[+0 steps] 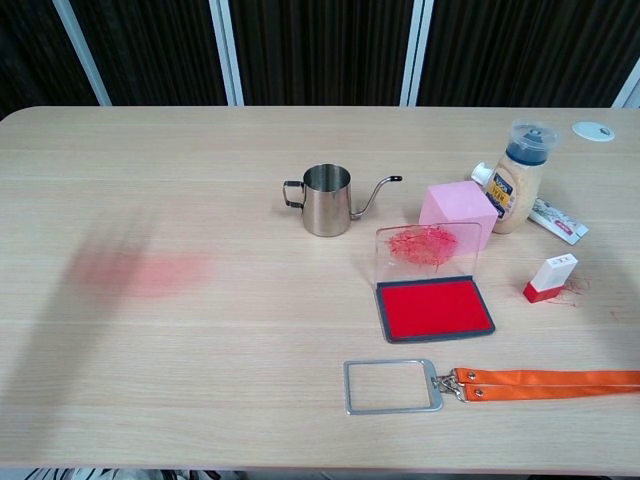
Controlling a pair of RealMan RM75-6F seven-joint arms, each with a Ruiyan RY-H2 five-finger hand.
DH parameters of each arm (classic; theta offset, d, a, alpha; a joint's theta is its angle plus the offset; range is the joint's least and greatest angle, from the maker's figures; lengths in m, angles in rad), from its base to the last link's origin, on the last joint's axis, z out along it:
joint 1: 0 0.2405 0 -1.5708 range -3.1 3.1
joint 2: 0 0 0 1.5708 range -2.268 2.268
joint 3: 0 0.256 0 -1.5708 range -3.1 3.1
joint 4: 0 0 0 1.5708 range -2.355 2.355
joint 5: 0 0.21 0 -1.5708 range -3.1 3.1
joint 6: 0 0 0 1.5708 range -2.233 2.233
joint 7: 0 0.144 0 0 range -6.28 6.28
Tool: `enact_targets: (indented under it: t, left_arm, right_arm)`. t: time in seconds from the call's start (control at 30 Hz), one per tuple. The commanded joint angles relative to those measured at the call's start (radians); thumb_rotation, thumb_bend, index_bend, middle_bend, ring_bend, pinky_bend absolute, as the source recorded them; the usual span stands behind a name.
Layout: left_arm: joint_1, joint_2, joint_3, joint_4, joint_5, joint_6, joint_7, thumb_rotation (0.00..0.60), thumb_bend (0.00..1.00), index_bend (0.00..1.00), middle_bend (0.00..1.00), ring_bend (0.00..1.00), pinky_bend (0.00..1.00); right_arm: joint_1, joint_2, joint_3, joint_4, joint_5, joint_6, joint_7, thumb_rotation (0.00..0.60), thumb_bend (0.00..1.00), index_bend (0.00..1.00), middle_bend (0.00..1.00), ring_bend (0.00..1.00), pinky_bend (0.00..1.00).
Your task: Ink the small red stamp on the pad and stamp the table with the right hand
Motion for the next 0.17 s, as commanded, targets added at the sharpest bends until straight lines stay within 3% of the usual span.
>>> enact_targets:
  t: [0.03,0.17]
  left_arm:
    - [0.0,-0.001,0.0,0.002,0.004,0.002,-0.001,0.6,0.01,0.0,0.0,0.0,0.0]
    - [0.0,0.0,0.001,0.002,0.009,0.003,-0.007,0.6,0.01,0.0,0.0,0.0,0.0]
  right_arm:
    - [-0.026,-0.004,-0.007,0.022,-0.008,0.022,0.024,0.6,0.14,0.0,0.0,0.0,0.22]
    - [-0.024,-0.009,0.012,0.016,0.013,0.004,0.053,0.6,0.14,0.0,0.0,0.0,0.22]
